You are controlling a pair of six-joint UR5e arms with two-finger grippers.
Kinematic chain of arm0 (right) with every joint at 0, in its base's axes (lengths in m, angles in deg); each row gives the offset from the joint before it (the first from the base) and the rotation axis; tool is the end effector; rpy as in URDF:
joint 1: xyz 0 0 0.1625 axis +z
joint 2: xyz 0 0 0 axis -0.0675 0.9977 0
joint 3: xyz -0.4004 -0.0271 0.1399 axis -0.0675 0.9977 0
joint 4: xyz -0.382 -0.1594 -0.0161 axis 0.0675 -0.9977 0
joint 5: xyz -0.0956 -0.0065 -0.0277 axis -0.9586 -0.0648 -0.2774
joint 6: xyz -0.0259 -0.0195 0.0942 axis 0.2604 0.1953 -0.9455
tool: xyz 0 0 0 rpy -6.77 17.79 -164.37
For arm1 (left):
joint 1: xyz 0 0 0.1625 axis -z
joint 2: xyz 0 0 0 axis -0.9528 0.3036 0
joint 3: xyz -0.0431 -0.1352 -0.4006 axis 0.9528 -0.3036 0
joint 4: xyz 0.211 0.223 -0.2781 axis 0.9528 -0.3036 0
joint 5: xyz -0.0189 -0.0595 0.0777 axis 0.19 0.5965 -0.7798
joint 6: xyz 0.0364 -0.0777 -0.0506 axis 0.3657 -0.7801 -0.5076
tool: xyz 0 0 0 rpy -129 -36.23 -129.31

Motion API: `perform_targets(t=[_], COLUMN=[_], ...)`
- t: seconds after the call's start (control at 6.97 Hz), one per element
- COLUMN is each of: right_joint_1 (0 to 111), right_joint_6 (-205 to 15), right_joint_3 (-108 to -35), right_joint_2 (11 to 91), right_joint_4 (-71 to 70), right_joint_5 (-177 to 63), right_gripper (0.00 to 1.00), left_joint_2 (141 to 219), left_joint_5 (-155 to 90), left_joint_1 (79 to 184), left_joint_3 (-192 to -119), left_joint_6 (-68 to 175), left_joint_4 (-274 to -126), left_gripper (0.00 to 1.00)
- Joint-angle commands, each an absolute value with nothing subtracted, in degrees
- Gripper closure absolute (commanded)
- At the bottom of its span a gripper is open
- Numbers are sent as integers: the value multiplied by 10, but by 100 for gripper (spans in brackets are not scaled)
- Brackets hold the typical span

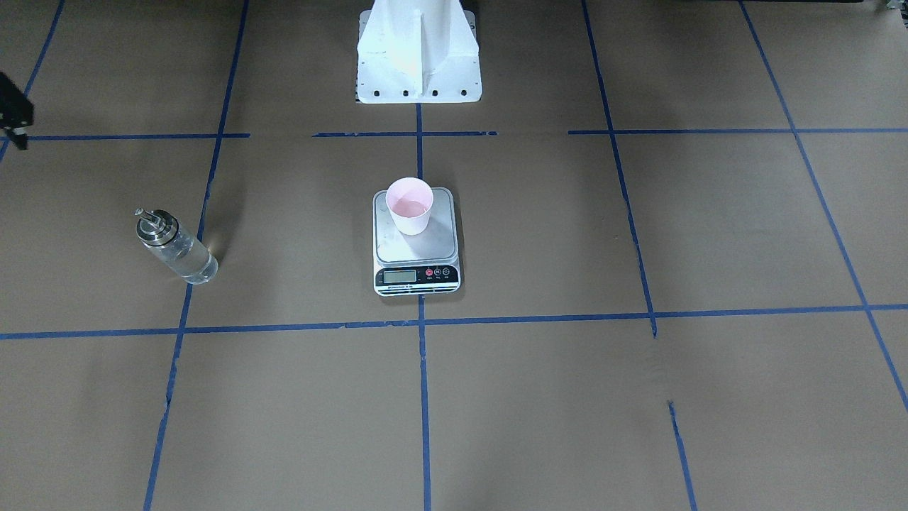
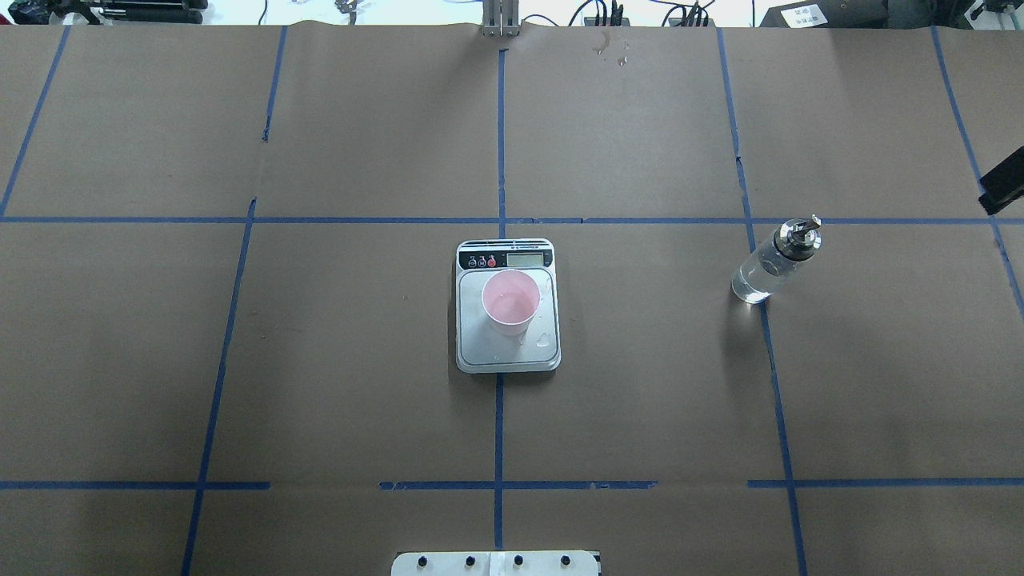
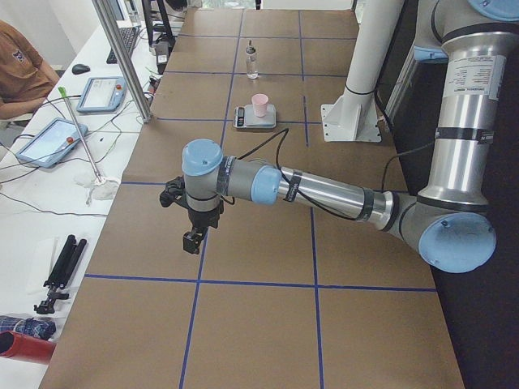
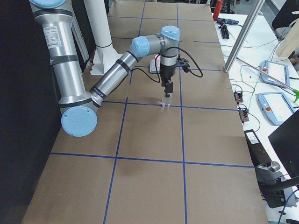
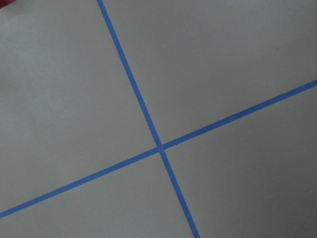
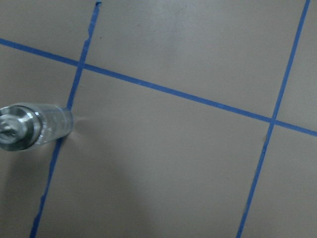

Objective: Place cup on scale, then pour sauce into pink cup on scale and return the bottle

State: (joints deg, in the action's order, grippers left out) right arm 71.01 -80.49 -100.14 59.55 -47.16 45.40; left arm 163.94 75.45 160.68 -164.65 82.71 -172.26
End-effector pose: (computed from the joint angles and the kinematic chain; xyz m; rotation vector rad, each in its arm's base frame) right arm -0.0524 -0.4848 0.3759 0.0691 -0.6318 -0.2747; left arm -0.0548 -0.5218 0.5477 0.2782 0.6658 0.3380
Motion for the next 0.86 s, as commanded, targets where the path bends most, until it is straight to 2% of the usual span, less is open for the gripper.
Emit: perform_targets(t=[0.0, 0.29, 0.43, 0.72], right_joint_1=[845, 877, 877, 884], right_joint_6=[-537, -477, -480, -530], right_joint_3=[-848, -779, -767, -685], right_joint_2=[599, 616, 638, 669], right_joint_4=[-470, -410, -376, -264], right_joint_5=[541, 537, 508, 499], right_gripper=[0, 0, 0, 0], left_joint_2=[1638, 1627, 1616, 1604], left_joint_5=[755, 755, 755, 754], left_joint_1=[1607, 1607, 1607, 1607], left_joint_3=[-1639, -1635, -1637, -1635], left_joint_6=[830, 834, 834, 834], left_joint_4=[-1723, -1717, -1717, -1717], left_gripper=[0, 0, 0, 0])
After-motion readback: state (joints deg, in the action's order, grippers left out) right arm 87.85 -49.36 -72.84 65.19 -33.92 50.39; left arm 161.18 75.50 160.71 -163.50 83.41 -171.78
